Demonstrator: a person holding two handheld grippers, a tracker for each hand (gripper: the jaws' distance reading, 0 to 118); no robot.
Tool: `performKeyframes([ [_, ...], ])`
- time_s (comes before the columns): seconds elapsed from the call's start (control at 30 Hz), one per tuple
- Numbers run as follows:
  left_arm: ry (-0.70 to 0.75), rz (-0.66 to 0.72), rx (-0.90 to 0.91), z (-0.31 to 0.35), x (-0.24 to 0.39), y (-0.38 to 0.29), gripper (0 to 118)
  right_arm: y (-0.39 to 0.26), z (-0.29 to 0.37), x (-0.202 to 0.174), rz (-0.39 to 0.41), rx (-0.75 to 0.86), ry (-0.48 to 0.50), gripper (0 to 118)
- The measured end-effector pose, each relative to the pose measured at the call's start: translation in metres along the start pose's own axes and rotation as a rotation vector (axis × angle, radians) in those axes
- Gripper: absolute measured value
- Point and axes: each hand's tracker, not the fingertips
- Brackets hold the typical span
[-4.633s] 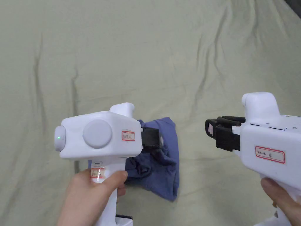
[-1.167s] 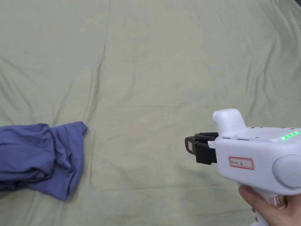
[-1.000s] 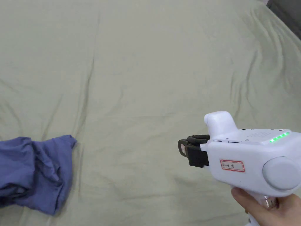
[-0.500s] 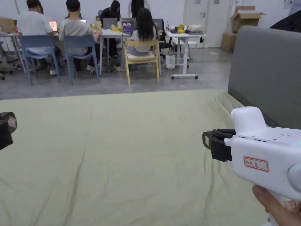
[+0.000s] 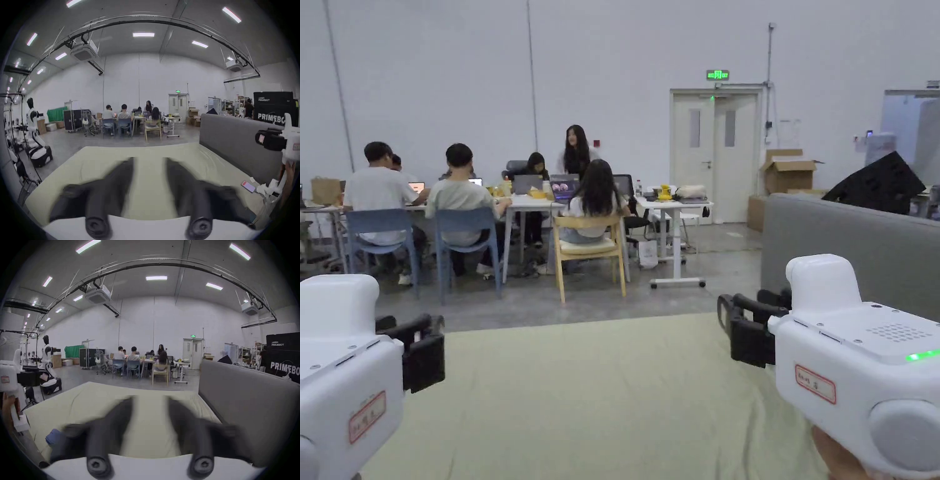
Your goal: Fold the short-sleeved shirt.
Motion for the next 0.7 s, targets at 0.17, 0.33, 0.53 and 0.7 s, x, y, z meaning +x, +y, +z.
performKeyframes([
  [0.17, -0.009, 0.010, -0.052, 0.000, 0.000, -0.007, 98, -0.012, -0.005, -0.016, 0.018, 0.014, -0.040, 118],
  [0.33, 0.019, 0.033, -0.012, 0.002, -0.001, -0.010, 100, -0.015, -0.011, -0.014, 0.012, -0.015, -0.022, 118],
  [0.53, 0.064, 0.006, 0.049, 0.003, -0.001, -0.017, 103, -0.011, -0.006, -0.010, 0.020, -0.011, 0.018, 118],
  [0.7, 0.076, -0.064, 0.069, 0.003, 0.004, -0.027, 107, -0.021, -0.010, -0.011, 0.023, -0.044, 0.012, 118],
])
